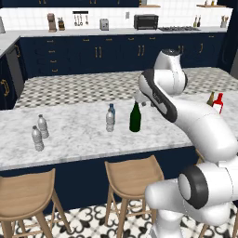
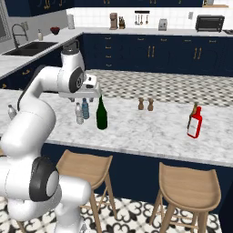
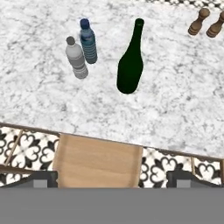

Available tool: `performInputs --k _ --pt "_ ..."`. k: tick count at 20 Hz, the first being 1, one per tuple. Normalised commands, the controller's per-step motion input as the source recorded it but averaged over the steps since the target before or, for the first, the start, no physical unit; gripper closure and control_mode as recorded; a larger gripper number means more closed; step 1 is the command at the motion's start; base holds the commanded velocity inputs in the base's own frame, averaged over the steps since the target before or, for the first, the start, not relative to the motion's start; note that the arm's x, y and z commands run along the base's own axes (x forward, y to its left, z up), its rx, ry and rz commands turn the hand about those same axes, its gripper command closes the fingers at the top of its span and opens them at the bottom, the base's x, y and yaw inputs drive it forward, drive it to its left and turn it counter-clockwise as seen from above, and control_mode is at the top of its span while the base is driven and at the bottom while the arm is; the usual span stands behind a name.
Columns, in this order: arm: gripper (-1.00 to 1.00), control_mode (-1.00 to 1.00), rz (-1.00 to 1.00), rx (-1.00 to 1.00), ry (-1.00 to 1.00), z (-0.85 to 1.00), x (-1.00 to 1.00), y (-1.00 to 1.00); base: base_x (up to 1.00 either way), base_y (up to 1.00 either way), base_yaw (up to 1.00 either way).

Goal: Move the plastic bottles in the middle to the plastics group, and the glass bottles in the middle to the glass group.

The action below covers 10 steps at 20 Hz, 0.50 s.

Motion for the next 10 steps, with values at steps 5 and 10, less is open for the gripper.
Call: performInputs --k 5,10 --pt "-1.00 -1.00 0.02 -0.01 -0.10 0.04 0.01 0.03 0.00 0.00 0.00" --pt "-1.00 -1.00 0.00 -0.02 -0.14 0.13 0.02 -0.03 0.00 0.00 0.00"
